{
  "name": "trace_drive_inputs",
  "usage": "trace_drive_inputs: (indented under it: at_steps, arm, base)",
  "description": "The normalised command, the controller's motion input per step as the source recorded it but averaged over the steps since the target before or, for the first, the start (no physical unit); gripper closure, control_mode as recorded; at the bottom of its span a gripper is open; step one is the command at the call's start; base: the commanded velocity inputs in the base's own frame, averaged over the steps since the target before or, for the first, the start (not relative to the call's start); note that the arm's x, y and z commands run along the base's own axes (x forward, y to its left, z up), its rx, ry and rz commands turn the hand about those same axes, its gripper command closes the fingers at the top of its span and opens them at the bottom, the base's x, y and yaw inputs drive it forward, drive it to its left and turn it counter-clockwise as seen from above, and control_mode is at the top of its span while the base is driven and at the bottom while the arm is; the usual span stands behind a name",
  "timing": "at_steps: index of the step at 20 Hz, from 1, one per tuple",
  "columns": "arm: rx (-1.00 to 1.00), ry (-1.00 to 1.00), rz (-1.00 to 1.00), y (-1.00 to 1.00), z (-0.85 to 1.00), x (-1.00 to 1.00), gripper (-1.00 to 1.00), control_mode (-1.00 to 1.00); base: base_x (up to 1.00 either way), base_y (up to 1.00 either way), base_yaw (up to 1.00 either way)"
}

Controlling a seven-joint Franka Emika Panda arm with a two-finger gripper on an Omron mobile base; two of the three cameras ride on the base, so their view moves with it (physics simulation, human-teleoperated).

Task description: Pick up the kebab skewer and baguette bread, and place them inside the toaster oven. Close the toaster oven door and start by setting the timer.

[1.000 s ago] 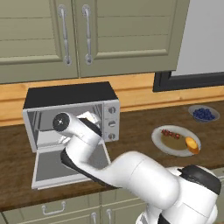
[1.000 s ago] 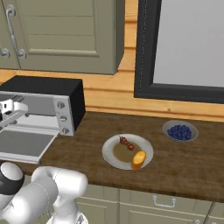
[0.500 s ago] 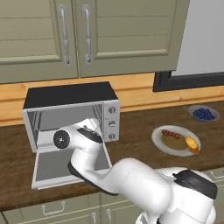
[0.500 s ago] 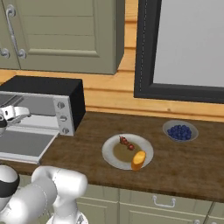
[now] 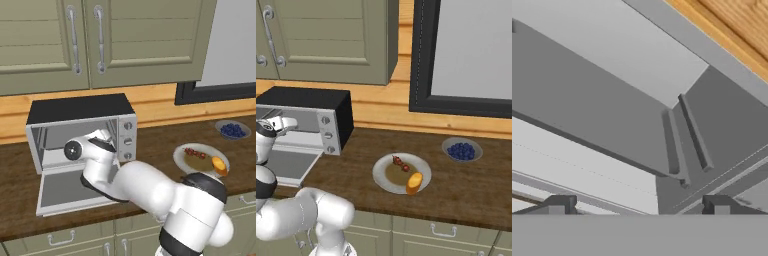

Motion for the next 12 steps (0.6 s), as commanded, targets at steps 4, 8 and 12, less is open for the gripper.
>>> trace_drive_inputs:
  at_steps: [4, 8, 12]
  arm:
    - [0.0, 0.0, -0.01, 0.48, -0.31, 0.22, -1.0, -1.0]
    - [0.0, 0.0, -0.01, 0.41, -0.14, 0.26, -1.0, -1.0]
    - [0.0, 0.0, -0.02, 0.3, -0.12, 0.26, -1.0, -1.0]
  base:
    - [0.0, 0.0, 0.0]
    - [0.0, 0.0, 0.0]
    - [0.0, 0.0, 0.0]
